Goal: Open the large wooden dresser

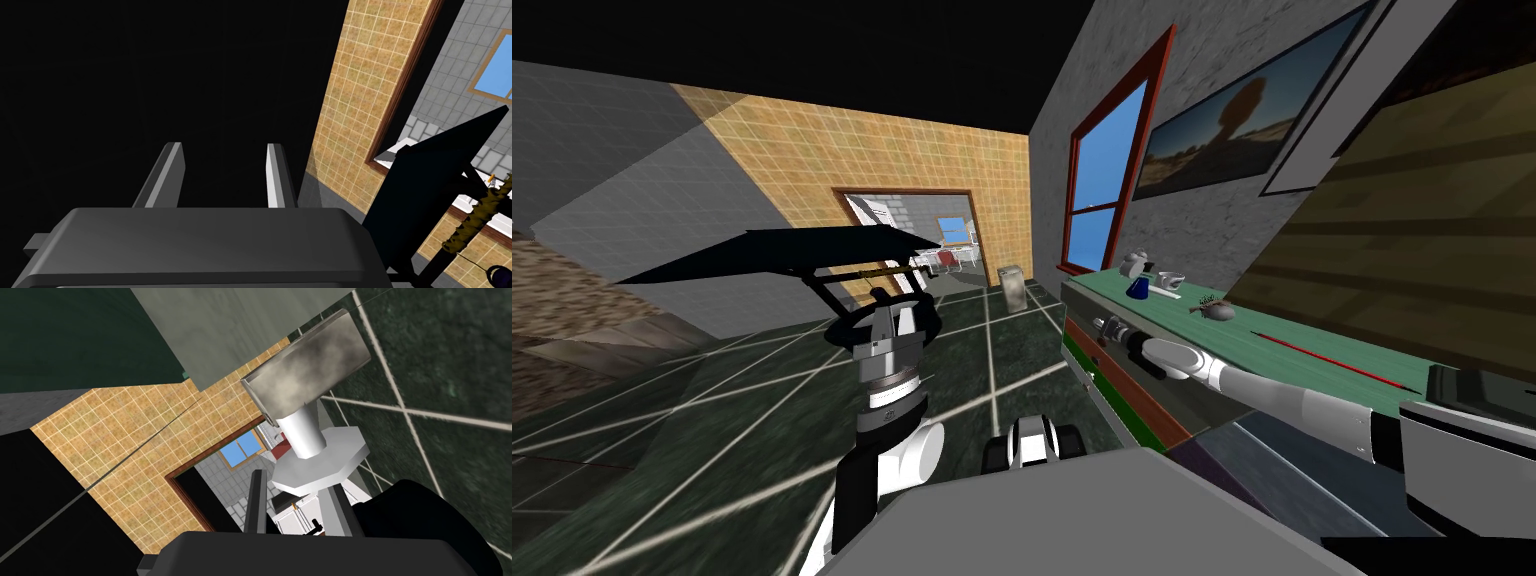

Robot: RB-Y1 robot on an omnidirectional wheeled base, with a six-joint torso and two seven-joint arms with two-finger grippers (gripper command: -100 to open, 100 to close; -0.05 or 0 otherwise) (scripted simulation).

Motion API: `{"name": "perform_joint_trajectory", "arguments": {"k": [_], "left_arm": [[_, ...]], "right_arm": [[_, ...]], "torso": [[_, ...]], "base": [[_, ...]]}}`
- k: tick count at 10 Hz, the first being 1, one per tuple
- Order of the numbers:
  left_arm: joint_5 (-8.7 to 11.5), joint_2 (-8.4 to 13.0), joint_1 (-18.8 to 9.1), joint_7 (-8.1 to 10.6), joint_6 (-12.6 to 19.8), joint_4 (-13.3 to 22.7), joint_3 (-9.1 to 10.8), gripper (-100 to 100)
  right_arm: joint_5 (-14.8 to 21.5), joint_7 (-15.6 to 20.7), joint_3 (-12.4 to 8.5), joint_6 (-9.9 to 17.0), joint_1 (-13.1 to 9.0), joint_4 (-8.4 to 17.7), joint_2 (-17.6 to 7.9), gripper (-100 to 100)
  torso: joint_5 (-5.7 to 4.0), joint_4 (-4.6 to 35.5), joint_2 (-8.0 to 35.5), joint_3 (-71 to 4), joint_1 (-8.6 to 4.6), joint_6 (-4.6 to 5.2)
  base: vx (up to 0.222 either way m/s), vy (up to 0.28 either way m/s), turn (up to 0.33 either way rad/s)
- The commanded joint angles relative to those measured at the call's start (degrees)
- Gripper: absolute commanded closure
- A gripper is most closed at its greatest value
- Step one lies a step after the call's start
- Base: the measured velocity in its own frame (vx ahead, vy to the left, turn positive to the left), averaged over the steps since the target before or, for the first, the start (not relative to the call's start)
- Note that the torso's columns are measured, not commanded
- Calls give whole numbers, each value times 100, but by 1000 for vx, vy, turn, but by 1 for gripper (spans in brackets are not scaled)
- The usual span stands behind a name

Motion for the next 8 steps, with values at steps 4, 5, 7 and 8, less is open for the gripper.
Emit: {"name": "perform_joint_trajectory", "arguments": {"k": [4, 5, 7, 8], "left_arm": [[0, 0, 0, 0, 0, 0, 0, 0], [0, -1, -2, 0, 0, 1, -1, 0], [0, -1, -2, 0, 1, 1, -2, 0], [0, -1, -2, 0, 1, 0, -2, 0]], "right_arm": [[-569, 264, 526, 164, -597, 352, -27, 100], [-617, 267, 543, 193, -617, 400, -35, 100], [-810, 277, 611, 306, -696, 591, -66, 100], [-858, 279, 627, 335, -716, 639, -74, 100]], "torso": [[6, 9, 4, 2, -2, 4], [3, 4, 7, 5, 26, -29], [6, 2, -4, -2, 25, -24], [5, 2, -5, -3, 15, -12]], "base": [[-57, 53, 44], [-142, 130, 244], [-170, 146, 267], [-124, 146, 179]]}}
